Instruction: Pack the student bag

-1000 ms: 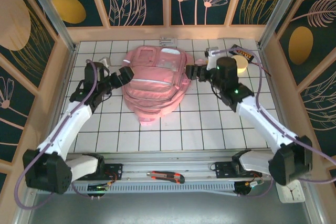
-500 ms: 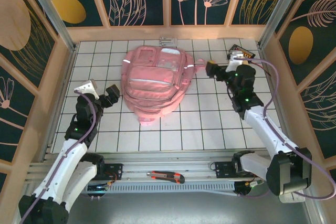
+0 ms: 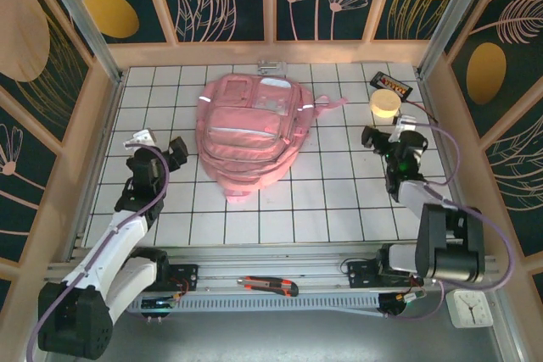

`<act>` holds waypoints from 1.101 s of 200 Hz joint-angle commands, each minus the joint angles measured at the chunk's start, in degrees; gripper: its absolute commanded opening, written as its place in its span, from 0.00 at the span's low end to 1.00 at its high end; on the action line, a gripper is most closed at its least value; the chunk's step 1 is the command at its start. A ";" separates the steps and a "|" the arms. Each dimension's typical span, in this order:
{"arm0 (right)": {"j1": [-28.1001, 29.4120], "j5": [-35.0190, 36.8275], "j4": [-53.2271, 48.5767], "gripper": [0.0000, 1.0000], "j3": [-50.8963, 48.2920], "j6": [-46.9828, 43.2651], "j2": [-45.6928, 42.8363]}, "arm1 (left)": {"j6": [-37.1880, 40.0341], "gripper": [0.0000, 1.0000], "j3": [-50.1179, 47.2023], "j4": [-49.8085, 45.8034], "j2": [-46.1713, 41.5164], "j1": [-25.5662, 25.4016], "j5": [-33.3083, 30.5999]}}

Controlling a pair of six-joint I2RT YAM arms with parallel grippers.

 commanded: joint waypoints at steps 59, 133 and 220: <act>-0.43 -1.83 29.46 0.97 -8.84 -1.65 7.46 | 6.49 0.99 -5.99 26.07 11.03 5.41 -2.78; -0.50 -6.92 47.01 0.99 -15.73 -3.46 12.43 | 13.39 0.99 -8.23 44.80 24.21 7.32 0.87; -0.37 -8.08 41.74 0.99 -13.09 -4.11 12.42 | 20.20 0.99 -13.69 69.46 34.99 7.35 13.40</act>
